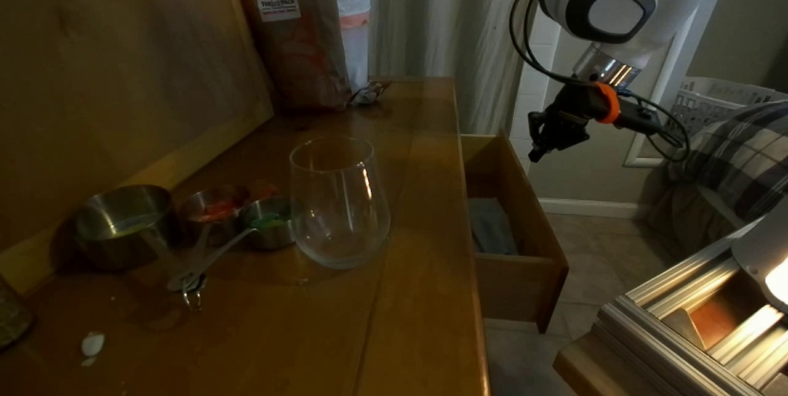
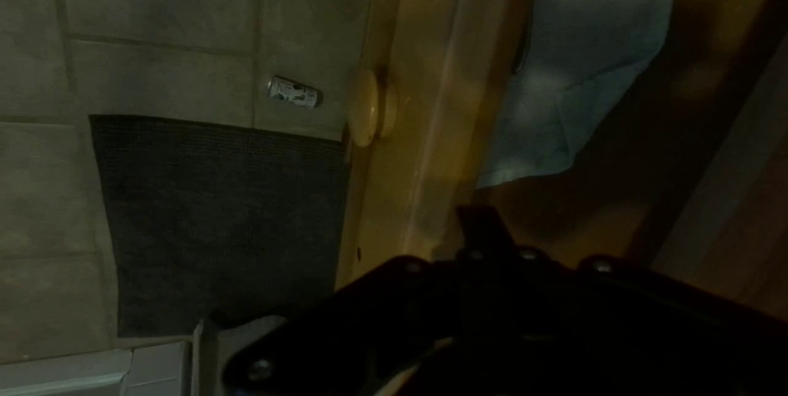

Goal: Open the top drawer and put the folk inside then close the drawer

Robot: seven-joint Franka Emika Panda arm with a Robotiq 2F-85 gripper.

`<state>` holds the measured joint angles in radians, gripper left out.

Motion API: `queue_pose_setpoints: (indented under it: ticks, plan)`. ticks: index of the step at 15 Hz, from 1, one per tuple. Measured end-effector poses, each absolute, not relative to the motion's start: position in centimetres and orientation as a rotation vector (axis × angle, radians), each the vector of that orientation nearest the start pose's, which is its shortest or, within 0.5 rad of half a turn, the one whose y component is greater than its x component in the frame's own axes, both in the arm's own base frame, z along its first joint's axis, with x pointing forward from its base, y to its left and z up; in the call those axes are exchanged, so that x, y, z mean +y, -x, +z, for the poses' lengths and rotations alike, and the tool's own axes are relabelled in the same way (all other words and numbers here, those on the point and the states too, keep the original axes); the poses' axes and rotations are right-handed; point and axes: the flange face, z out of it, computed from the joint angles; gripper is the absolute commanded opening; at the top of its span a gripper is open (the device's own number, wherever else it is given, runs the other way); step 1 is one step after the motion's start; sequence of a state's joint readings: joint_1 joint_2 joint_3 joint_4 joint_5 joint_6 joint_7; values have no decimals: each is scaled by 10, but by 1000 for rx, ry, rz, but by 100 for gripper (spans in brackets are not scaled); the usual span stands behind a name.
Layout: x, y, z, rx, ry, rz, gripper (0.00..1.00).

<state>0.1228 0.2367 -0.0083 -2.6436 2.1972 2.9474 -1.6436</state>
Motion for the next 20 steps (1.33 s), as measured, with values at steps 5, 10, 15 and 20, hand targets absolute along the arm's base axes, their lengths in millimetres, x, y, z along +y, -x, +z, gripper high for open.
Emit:
queue_pose_setpoints:
  ticks: [5,10,15,20]
  plan:
    - [-22,-341,128,599,2801,-416,0]
    - [-27,-346,115,609,2820,-392,0]
    - [-21,-349,93,597,2821,-347,0]
    - [-24,-348,90,612,2778,-355,0]
